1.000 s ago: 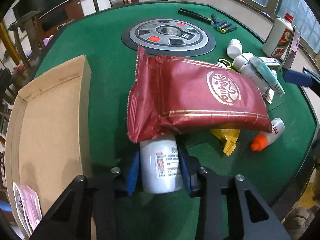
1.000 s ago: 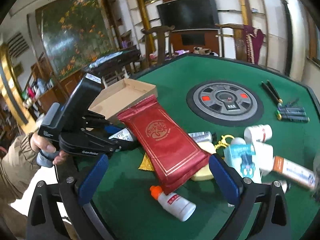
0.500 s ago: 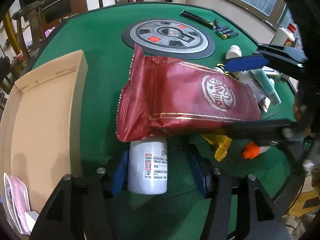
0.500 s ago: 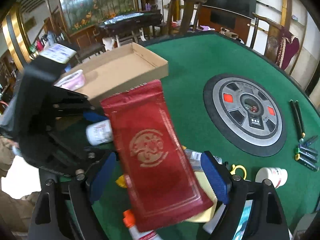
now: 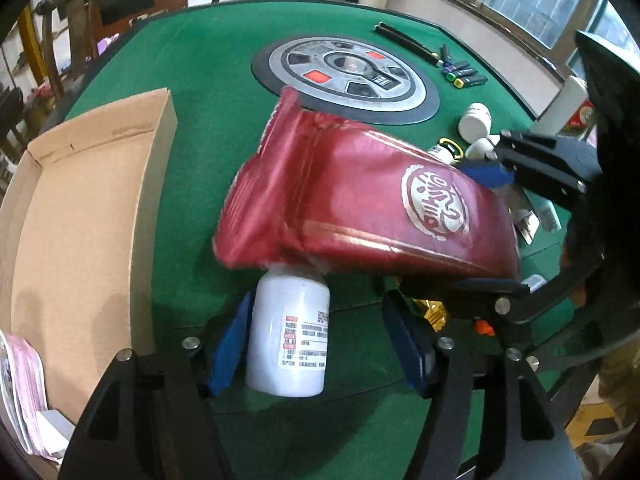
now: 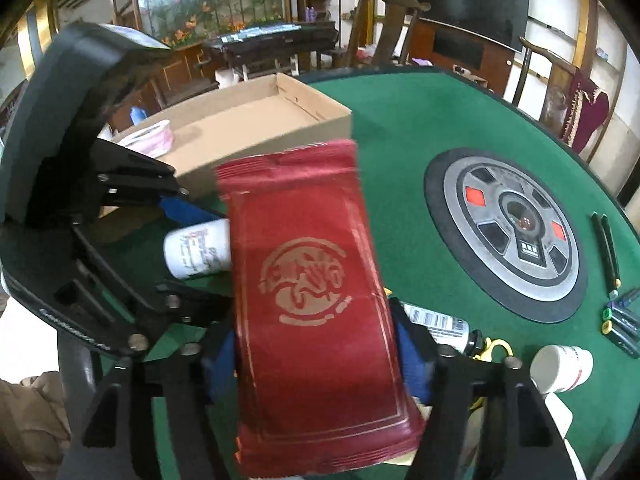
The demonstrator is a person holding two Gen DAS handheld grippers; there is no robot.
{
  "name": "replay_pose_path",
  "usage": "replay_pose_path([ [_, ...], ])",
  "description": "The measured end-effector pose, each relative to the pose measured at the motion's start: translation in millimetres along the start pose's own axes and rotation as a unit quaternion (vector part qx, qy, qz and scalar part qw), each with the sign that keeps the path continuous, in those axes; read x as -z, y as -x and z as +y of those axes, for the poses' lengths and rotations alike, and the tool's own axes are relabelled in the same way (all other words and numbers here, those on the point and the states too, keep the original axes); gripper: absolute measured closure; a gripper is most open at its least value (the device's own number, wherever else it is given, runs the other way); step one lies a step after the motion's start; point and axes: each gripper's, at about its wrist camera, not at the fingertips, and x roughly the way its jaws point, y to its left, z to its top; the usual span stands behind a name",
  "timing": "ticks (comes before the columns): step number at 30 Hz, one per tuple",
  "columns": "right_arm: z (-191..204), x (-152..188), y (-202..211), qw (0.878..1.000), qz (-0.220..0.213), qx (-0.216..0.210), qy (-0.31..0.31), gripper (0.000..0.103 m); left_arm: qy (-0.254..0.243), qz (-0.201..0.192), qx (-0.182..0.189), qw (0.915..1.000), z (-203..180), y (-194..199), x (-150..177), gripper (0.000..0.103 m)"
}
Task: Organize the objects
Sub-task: 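Grasp the white bottle with the left gripper while the right grasps the red foil bag, then carry the white bottle toward the cardboard tray with the left gripper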
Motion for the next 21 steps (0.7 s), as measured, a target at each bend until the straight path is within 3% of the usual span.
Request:
replay_pose_path([
  [5, -7.0, 0.1, 9.8, 0.999, -0.025, 0.022, -0.028, 0.046, 0.005, -0.009, -0.007, 0.9999, -0.4, 1.1, 3.0, 0.038],
  [11, -25.4, 4.8, 31.2, 0.994, -0.056, 0.034, -0.082, 0.047, -0.001, -0.016, -0.027, 0.9995, -4.6, 1.3, 5.3, 0.039],
  [21, -19.4, 15.7, 38.2, 0.992, -0.072, 0.036, -0.101, 0.047, 0.009, -0.021, -0.044, 0.9988, 4.8, 11.7, 15.5, 0.069],
])
